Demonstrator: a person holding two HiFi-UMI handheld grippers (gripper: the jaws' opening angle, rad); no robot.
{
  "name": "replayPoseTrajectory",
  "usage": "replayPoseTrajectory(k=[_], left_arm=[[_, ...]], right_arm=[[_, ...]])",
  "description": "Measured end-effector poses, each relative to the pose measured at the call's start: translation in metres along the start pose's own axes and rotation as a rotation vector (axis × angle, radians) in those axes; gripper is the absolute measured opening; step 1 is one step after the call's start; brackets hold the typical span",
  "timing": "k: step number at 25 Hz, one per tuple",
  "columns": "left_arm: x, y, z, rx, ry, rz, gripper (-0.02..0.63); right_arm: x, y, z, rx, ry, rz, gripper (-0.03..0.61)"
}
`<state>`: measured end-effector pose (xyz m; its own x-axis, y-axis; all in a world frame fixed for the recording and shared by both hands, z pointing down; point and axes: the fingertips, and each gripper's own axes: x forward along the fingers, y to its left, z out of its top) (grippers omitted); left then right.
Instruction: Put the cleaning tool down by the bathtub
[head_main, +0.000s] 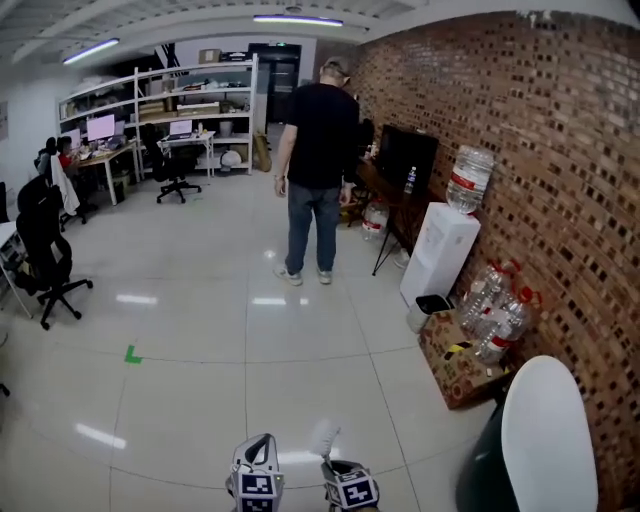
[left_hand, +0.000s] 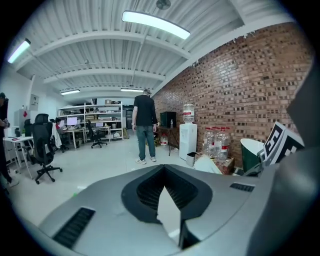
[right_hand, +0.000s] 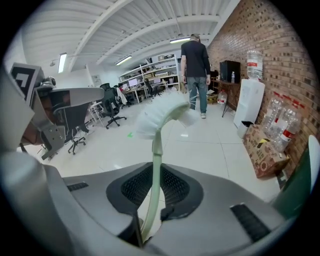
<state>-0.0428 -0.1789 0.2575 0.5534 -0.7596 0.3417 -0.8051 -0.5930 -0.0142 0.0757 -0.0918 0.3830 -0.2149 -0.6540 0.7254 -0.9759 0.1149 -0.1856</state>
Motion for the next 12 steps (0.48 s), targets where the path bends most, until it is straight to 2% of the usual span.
replayPoseTrajectory(k=[4,8,12], left_arm=[[-0.010,-0.021,0.016,0.042,-0.016,-0.068,0.005],[-0.015,-0.048,0.030,0.066,-0.023,-0.134,0.005],[-0.024,-0.081,0.028,0.110,0.004,-0.205,0.005]], right_arm=[[-0.036,0.002,-0.004,0.047,-0.032,-0.023,0.064],[-0.067,0.000,0.006,0.041,-0.053,-0.032,0.064],[-0.102,-0.001,0.001,0.071,-0.072,-0.043,0.064]])
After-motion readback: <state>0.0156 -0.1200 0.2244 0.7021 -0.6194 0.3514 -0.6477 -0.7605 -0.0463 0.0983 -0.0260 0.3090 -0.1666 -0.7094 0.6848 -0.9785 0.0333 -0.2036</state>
